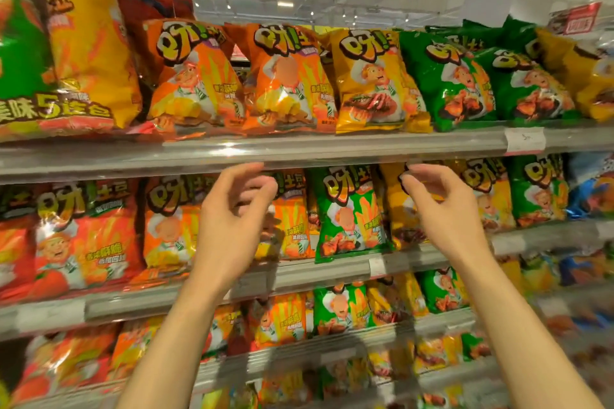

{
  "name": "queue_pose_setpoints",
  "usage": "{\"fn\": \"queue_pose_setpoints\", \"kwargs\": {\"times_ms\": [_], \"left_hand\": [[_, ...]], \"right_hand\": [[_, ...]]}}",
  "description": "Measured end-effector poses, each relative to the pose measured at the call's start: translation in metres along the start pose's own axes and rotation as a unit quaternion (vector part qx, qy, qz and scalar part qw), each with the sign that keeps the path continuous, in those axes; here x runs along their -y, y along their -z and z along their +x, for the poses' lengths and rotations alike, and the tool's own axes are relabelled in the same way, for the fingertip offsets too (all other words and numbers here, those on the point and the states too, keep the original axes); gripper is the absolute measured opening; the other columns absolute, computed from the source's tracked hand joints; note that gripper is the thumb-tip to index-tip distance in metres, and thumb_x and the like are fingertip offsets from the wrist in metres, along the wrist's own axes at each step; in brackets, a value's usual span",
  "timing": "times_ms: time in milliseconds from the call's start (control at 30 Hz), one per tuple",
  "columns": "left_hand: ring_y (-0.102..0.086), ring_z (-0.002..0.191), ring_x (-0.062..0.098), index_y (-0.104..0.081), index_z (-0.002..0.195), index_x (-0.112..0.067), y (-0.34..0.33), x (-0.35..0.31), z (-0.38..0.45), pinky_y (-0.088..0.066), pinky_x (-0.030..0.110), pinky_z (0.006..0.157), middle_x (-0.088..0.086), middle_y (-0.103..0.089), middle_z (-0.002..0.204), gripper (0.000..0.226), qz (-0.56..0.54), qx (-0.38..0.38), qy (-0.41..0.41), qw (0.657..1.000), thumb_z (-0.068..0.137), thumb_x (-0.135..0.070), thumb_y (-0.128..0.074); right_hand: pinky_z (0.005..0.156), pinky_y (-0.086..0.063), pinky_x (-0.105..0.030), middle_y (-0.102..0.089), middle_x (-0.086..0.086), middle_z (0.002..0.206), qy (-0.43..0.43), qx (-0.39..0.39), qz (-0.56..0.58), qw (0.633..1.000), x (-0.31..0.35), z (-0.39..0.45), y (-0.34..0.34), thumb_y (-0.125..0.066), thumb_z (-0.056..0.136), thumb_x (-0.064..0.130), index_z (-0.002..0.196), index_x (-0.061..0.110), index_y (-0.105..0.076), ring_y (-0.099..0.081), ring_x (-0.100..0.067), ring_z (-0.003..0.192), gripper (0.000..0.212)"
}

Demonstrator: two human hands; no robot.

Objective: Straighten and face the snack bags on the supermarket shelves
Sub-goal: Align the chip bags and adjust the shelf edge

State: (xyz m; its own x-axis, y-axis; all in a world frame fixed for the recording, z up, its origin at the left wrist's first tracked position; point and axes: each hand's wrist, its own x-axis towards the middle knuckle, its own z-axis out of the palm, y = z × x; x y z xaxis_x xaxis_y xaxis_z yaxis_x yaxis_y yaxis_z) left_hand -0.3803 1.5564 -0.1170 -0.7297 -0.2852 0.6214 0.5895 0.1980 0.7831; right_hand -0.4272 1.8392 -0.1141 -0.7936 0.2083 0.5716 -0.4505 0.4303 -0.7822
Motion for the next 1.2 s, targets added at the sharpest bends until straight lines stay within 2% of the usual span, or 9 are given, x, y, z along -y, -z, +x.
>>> {"fn": "queue_pose_setpoints", "kwargs": {"times_ms": [300,467,600,700,767,933,1033,1133,1200], "left_hand": [[-0.07,0.096,0.006,-0.068,0.116,-0.02,-0.04,0.044,-0.08,-0.053,0.016,0.083,0.0,-0.075,0.101,0.021,0.007,0.026,0.12,0.992,0.095,-0.021,-0.07],[-0.071,0.088,0.003,-0.07,0.11,-0.024,-0.102,0.055,-0.111,-0.052,0.012,0.078,0.0,-0.078,0.095,0.017,-0.01,-0.02,0.152,0.988,0.092,-0.024,-0.07],[-0.072,0.085,0.007,-0.071,0.108,-0.022,-0.18,0.055,-0.13,-0.053,0.012,0.073,-0.001,-0.077,0.093,0.014,-0.006,-0.053,0.163,0.985,0.096,-0.016,-0.069],[-0.073,0.092,0.006,-0.071,0.108,-0.025,-0.234,0.045,-0.136,-0.054,0.014,0.078,-0.005,-0.078,0.094,0.014,-0.001,-0.034,0.161,0.986,0.095,-0.018,-0.069],[-0.073,0.094,0.005,-0.07,0.109,-0.025,-0.262,0.038,-0.134,-0.052,0.012,0.08,-0.005,-0.079,0.096,0.015,0.005,-0.032,0.154,0.988,0.096,-0.021,-0.069],[-0.073,0.094,0.007,-0.07,0.111,-0.03,-0.304,0.03,-0.129,-0.056,0.016,0.068,-0.007,-0.078,0.099,0.014,0.014,-0.035,0.16,0.986,0.099,-0.023,-0.069],[-0.073,0.094,0.01,-0.07,0.109,-0.033,-0.317,0.026,-0.12,-0.057,0.017,0.067,-0.008,-0.077,0.1,0.012,0.014,-0.026,0.15,0.988,0.099,-0.026,-0.068],[-0.073,0.097,0.011,-0.07,0.108,-0.028,-0.323,0.022,-0.1,-0.057,0.022,0.079,-0.006,-0.077,0.1,0.011,0.002,-0.023,0.125,0.992,0.098,-0.025,-0.068],[-0.073,0.094,0.01,-0.069,0.11,-0.025,-0.325,0.018,-0.085,-0.055,0.018,0.078,-0.005,-0.078,0.098,0.012,-0.01,-0.015,0.106,0.994,0.098,-0.023,-0.068]], "right_hand": [[0.064,-0.049,-0.007,-0.079,0.006,0.087,-0.128,0.088,0.088,0.984,-0.076,-0.07,0.039,-0.066,0.098,0.019,0.106,0.018,-0.073,-0.071,0.002,0.074,0.011],[0.06,-0.054,-0.014,-0.079,0.008,0.083,-0.182,0.082,0.113,0.973,-0.138,-0.069,0.09,-0.065,0.098,0.022,0.106,0.018,-0.072,-0.072,-0.002,0.071,0.012],[0.073,-0.059,-0.026,-0.077,0.003,0.08,-0.202,0.107,0.127,0.965,-0.193,-0.04,0.141,-0.053,0.103,0.002,0.111,-0.002,-0.069,-0.072,-0.013,0.071,0.019],[0.079,-0.057,-0.033,-0.076,0.013,0.088,-0.173,0.128,0.071,0.974,-0.213,-0.019,0.177,-0.061,0.1,0.019,0.097,0.029,-0.076,-0.073,-0.01,0.08,0.018],[0.071,-0.058,-0.025,-0.077,0.016,0.083,-0.165,0.129,0.075,0.975,-0.224,-0.003,0.196,-0.062,0.099,0.018,0.087,0.028,-0.076,-0.073,-0.008,0.076,0.021],[0.084,-0.058,-0.049,-0.078,-0.001,0.089,-0.151,0.132,0.092,0.975,-0.241,0.018,0.226,-0.061,0.1,0.026,0.084,0.029,-0.077,-0.073,-0.024,0.083,0.023],[0.076,-0.056,-0.038,-0.078,0.0,0.094,-0.161,0.126,0.126,0.971,-0.241,0.032,0.233,-0.066,0.096,0.024,0.083,0.035,-0.079,-0.073,-0.017,0.076,0.022],[0.064,-0.051,-0.036,-0.073,-0.006,0.075,-0.219,0.119,0.262,0.933,-0.243,0.049,0.233,-0.085,0.069,0.009,0.082,0.013,-0.078,-0.066,-0.017,0.06,0.016],[0.062,-0.057,-0.029,-0.076,-0.006,0.077,-0.191,0.106,0.251,0.943,-0.241,0.056,0.234,-0.077,0.084,0.001,0.097,0.007,-0.072,-0.07,-0.016,0.064,0.015]]}}
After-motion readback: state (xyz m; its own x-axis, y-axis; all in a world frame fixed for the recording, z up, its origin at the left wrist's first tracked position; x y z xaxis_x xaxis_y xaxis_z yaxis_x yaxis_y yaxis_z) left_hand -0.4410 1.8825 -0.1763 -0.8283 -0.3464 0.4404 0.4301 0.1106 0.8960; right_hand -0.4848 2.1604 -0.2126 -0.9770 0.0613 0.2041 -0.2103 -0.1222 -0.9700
